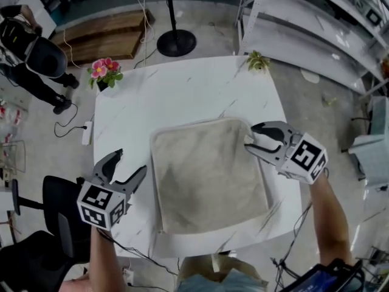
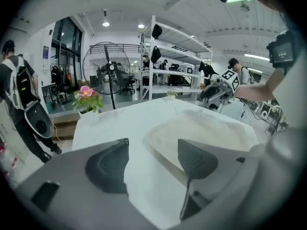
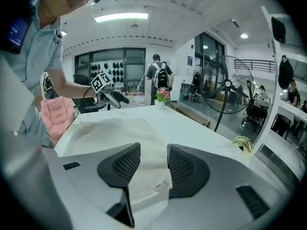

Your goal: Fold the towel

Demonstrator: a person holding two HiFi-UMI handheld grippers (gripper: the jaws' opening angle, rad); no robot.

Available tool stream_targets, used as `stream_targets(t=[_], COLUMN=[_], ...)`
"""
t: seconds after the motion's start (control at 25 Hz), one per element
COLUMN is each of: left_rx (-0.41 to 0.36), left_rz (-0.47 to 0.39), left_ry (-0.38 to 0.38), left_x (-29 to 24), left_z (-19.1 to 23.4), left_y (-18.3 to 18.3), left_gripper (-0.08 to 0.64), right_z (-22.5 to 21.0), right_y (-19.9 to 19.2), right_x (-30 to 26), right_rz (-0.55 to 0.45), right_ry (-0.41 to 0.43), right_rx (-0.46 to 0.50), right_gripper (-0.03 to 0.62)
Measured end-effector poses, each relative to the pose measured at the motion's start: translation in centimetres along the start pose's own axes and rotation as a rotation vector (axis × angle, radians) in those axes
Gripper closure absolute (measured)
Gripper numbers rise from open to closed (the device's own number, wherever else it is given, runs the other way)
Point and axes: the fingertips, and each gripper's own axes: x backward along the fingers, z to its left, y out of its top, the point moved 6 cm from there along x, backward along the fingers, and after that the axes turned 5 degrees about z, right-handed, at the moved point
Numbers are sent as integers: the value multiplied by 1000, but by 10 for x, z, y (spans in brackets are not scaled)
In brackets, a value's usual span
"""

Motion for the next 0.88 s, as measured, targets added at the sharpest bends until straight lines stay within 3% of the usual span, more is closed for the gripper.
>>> stream_targets(t=[0.32,0.52,0.68,0.88], left_rx=[-92,-170,-279,-421], left_rz=[-31,-91,-62,-31], left_ry=[-6,-95,-81,-42], left_x=[49,64,65,52], left_z=[-116,-188,-211,-213], left_y=[-53,-91,-121,-136], left_gripper=[236,224,215,216], right_z=[99,165,199,205], right_y=[-24,-59,-88,-118], right_x=[48,72,76,70], right_rz=[19,71,127,210], right_ry=[53,79,91,68], right_rx=[126,301,440,564], right_gripper=[403,402,399,399])
